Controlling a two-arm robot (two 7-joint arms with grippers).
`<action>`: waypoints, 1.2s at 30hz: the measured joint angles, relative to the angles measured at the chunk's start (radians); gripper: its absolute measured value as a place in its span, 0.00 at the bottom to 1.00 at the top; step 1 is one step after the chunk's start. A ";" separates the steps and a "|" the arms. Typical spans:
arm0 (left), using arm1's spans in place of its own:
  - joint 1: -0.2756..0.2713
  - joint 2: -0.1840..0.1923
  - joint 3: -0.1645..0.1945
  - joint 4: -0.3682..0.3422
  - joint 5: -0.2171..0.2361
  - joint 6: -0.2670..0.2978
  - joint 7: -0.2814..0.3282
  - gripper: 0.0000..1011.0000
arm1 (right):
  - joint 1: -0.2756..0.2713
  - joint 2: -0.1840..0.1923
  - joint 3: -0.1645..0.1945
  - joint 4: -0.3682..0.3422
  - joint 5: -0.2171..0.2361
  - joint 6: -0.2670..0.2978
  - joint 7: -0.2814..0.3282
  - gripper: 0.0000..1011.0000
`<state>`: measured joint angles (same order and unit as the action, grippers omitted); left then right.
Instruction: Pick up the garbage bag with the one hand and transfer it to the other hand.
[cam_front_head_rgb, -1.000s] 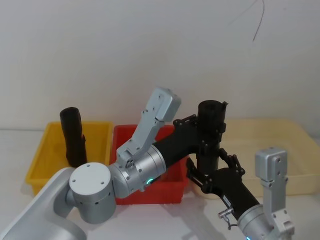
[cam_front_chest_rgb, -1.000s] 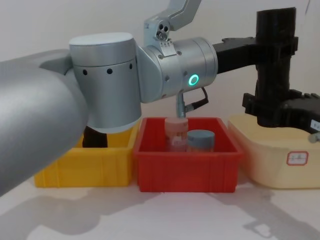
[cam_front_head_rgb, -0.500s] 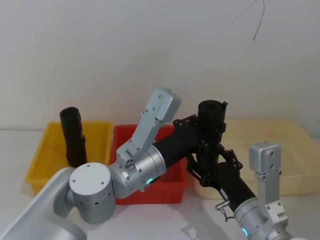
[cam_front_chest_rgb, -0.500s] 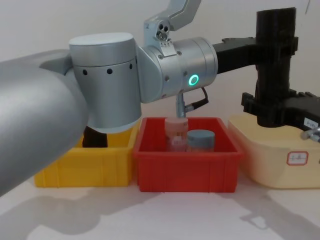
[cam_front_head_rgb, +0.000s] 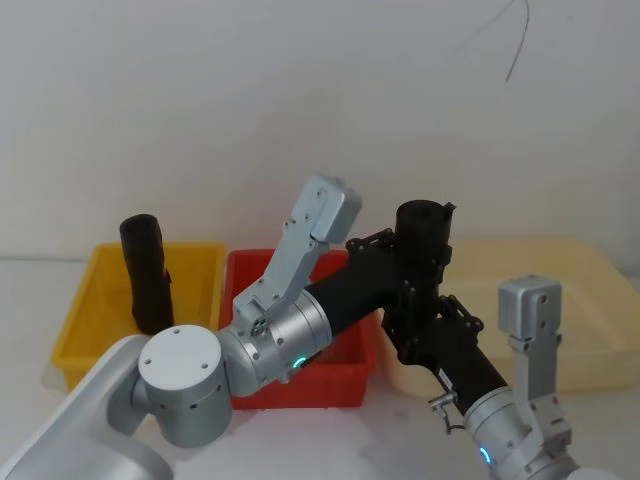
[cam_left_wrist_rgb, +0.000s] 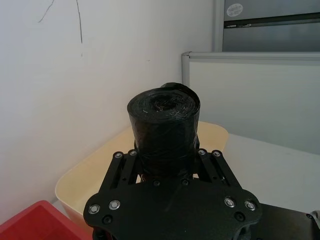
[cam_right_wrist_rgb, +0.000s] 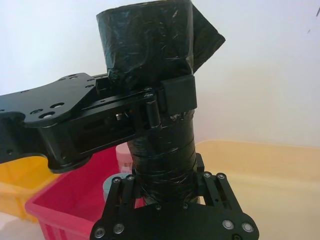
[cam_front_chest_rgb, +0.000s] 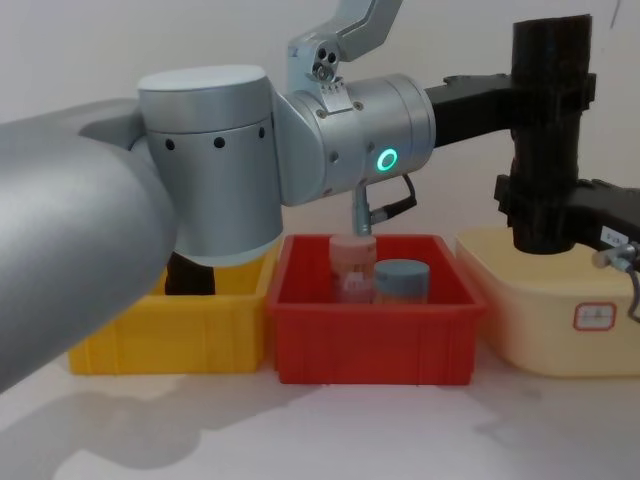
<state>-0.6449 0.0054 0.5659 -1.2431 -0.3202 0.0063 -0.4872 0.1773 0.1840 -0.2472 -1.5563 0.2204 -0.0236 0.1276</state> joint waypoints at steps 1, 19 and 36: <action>0.000 0.000 0.000 0.000 0.000 0.000 0.000 0.45 | 0.000 -0.003 0.002 0.001 0.001 -0.001 0.001 0.56; 0.000 0.000 0.000 0.000 0.000 0.000 0.000 0.60 | 0.000 -0.027 0.026 0.005 0.005 -0.014 0.005 0.56; 0.000 0.000 0.000 0.000 0.000 0.000 0.000 0.99 | -0.003 -0.038 0.058 0.006 0.001 -0.018 0.007 0.56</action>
<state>-0.6449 0.0055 0.5659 -1.2431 -0.3202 0.0065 -0.4874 0.1745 0.1464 -0.1887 -1.5507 0.2210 -0.0418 0.1350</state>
